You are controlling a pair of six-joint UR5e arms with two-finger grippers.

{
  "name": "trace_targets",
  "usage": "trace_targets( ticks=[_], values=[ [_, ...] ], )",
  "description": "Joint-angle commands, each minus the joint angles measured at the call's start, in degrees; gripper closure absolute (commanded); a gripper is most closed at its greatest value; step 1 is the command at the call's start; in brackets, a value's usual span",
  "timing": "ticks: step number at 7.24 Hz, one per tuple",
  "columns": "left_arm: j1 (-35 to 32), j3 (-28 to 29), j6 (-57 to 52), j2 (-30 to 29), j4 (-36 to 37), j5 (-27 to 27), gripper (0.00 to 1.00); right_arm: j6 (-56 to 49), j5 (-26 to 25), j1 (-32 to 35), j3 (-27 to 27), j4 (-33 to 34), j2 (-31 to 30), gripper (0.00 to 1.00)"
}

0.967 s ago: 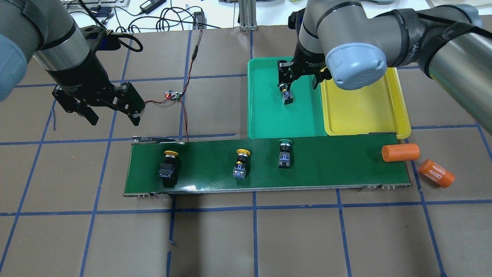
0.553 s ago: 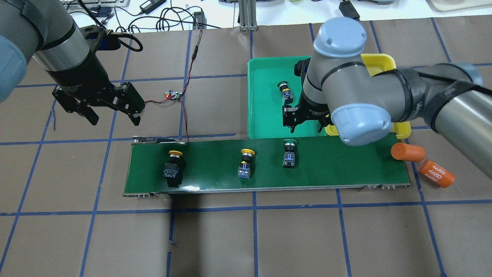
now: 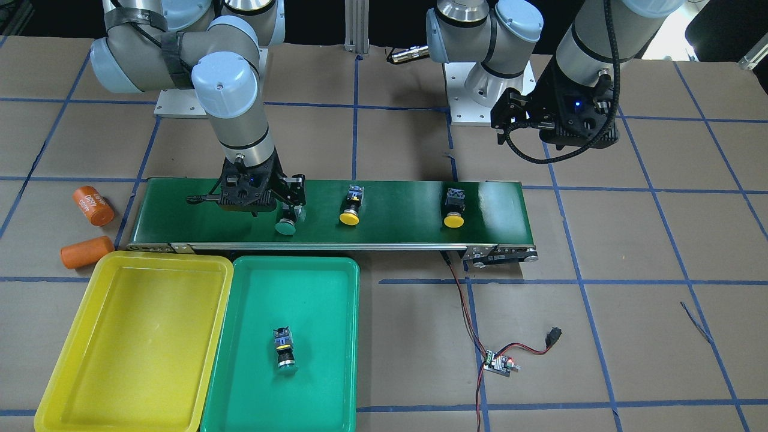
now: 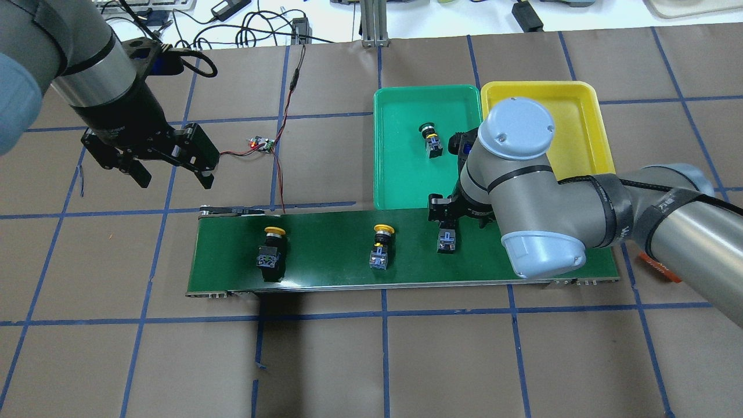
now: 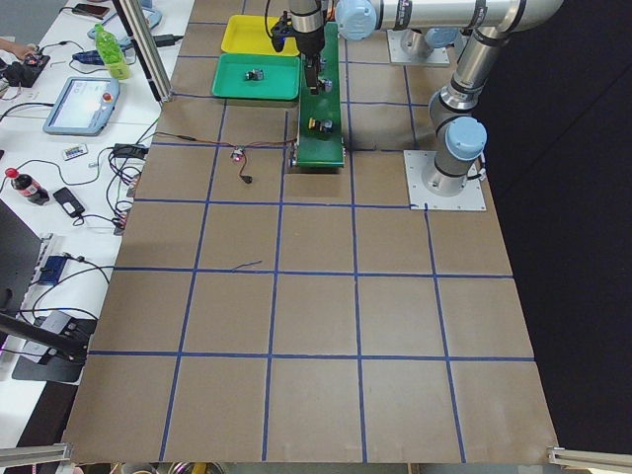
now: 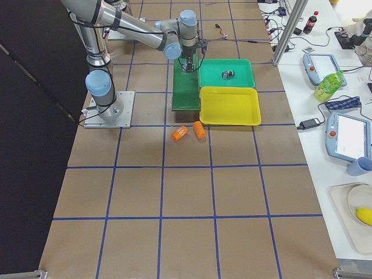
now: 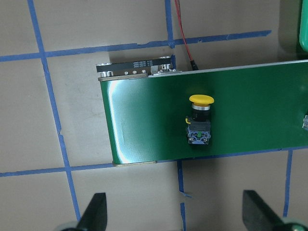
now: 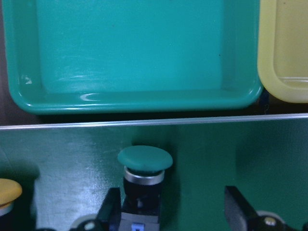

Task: Sort buttons by color to trays
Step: 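Grasp the second green-capped button on the belt with the right gripper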

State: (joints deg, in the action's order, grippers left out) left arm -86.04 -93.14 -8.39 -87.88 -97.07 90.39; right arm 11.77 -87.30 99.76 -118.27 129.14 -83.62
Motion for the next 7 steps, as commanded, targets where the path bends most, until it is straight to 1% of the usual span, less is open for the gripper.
trace_targets(
  ticks=[1, 4, 5, 6, 7],
  values=[
    [0.0, 0.0, 0.0, 0.0, 0.0, 0.1, 0.00, 0.0, 0.9, 0.0, 1.0, 0.1, 0.0, 0.20],
    [0.0, 0.1, 0.1, 0.1, 0.1, -0.4, 0.00, -0.3, 0.3, -0.1, -0.5, -1.1, 0.7, 0.21],
    [0.0, 0.1, 0.7, 0.1, 0.3, -0.6, 0.00, -0.9, 0.1, -0.2, -2.8, -0.9, 0.7, 0.30],
    [0.0, -0.2, 0.0, -0.2, 0.4, -0.3, 0.00, -1.0, -0.2, -0.7, -2.6, -0.8, 0.3, 0.53],
    [0.0, -0.6, 0.5, -0.1, 0.5, -0.4, 0.00, -1.0, -0.2, -0.8, -2.2, -0.9, 0.2, 0.72]
  ],
)
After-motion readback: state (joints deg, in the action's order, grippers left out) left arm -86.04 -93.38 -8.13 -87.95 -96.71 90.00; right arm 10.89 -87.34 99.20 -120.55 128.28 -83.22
